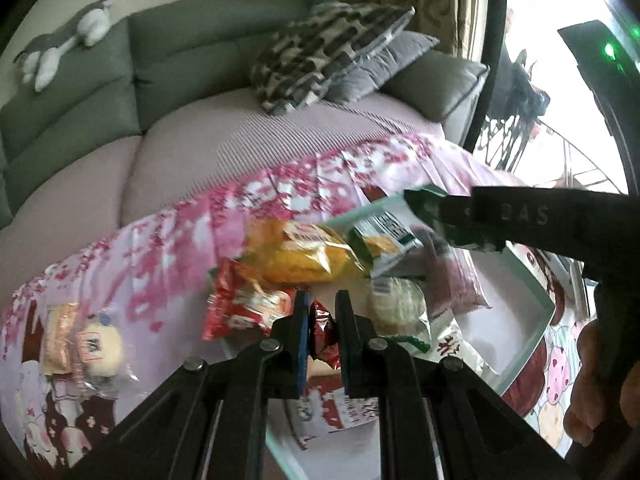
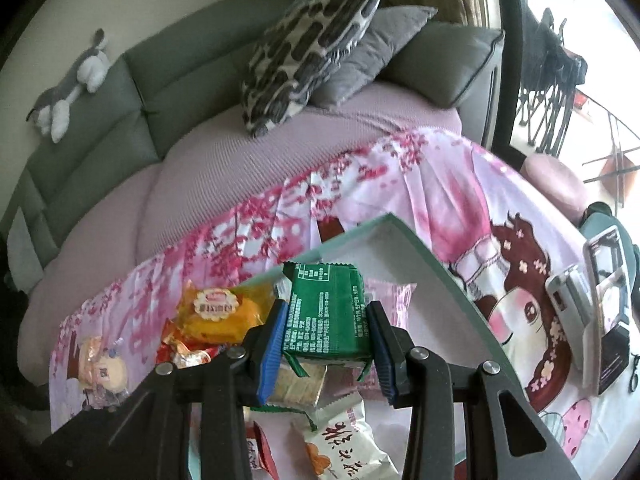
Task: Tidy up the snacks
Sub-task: 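Carry the green pack and red candy over the tray and open both tools, then withdraw both open tools from the tray back toward the snack pile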
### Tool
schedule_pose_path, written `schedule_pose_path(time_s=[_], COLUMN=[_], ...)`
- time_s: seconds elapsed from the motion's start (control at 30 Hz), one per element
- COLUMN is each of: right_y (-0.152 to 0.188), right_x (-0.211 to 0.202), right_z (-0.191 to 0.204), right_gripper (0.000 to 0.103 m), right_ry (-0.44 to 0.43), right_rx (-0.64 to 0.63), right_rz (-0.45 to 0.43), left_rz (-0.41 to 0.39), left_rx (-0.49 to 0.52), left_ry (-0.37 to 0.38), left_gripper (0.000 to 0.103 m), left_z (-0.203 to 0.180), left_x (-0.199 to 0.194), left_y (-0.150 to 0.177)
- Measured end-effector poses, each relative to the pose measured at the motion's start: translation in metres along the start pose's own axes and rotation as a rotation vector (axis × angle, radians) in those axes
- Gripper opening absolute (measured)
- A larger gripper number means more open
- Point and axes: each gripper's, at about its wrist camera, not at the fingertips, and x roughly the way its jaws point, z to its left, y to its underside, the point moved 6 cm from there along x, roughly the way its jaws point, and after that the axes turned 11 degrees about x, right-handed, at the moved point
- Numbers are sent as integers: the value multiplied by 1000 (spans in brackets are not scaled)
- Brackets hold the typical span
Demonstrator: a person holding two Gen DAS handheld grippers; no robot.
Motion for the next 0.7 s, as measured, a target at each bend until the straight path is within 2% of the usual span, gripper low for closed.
schedule_pose_path(time_s=[0.2,0.47,0.5,0.57,0.6,0.63,0.7], right_y=[6,11,11,12,12,12,13], right_x=[12,16,16,16,16,16,17], right_z=[-6,-3,-2,0,0,1,2], right_gripper=[42,43,43,43,43,43,43], right_ry=[27,58,57,50,50,52,52], right_rx=[12,-13,-15,-16,-19,-23,-25], right_rz=[55,81,84,84,84,84,89], left_rz=[20,29,32,36,36,32,29], left_rx=[38,42,38,27,20,10,0], left_ry=[20,24,24,26,30,37,42], left_gripper=[13,13,16,39,57,61,61], left_z=[-15,-16,-15,-13,-12,-11,-9], left_x=[14,17,18,19,19,17,15], left_y=[2,2,2,2,2,3,3])
